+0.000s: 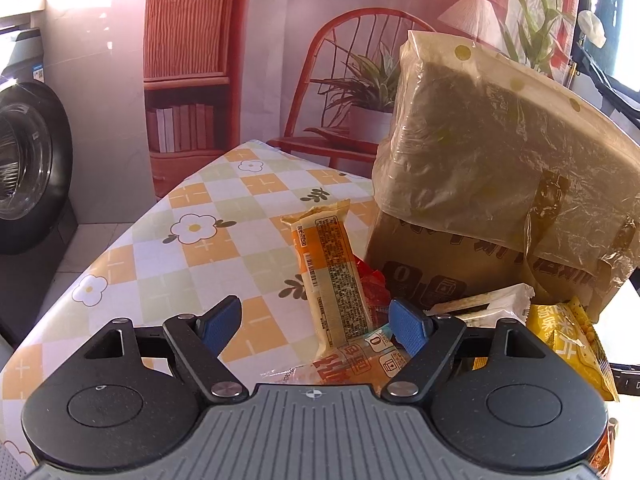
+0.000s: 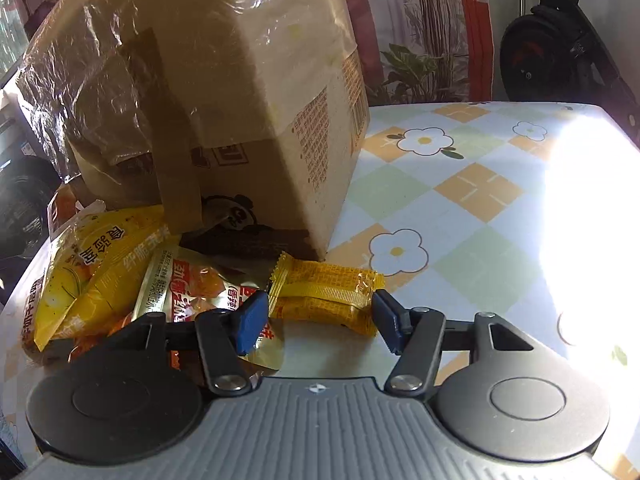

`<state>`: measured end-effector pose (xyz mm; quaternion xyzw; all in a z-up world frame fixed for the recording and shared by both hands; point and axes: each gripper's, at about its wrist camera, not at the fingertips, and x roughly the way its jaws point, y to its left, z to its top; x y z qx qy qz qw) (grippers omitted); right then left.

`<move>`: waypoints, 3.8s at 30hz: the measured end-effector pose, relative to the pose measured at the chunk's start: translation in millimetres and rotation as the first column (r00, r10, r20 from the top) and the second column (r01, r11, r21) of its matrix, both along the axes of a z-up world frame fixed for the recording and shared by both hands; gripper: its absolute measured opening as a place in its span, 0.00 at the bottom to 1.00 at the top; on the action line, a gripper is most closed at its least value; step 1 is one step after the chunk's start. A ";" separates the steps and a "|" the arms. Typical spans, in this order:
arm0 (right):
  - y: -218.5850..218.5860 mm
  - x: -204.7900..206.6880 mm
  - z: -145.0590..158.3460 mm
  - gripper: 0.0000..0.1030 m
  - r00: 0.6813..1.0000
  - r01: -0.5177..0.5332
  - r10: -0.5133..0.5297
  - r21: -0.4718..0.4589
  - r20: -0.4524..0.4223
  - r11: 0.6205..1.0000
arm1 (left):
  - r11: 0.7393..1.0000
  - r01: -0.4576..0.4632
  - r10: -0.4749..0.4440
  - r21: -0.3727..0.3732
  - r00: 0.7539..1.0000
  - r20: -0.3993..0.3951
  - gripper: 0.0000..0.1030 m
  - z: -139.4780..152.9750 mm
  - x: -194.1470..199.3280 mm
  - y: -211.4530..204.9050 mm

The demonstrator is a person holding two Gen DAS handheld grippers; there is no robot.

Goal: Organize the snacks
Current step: 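Move left gripper to the bread pack while right gripper approaches small yellow packet, then grasp the bread pack with left gripper while right gripper grasps small yellow packet, then lift both held snacks and carry them over the lined box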

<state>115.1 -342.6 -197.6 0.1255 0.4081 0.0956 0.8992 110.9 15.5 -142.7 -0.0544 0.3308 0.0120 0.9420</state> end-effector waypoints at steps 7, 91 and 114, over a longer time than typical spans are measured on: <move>19.8 -2.2 17.1 0.59 0.977 -0.168 0.196 -0.272 0.082 0.948 | 0.999 0.040 -0.040 -0.004 0.999 -0.008 0.80 -1.9 -2.4 -7.7; 21.3 -17.9 -1.2 0.34 0.972 -0.020 0.073 -0.226 0.225 0.974 | 0.994 0.094 -0.090 0.050 0.993 -0.076 0.74 -24.8 -23.9 -40.5; 25.3 -54.5 57.4 0.33 0.915 0.083 0.034 -0.268 0.402 0.960 | 0.991 0.114 -0.123 0.075 0.985 0.123 0.74 27.4 -29.5 -33.1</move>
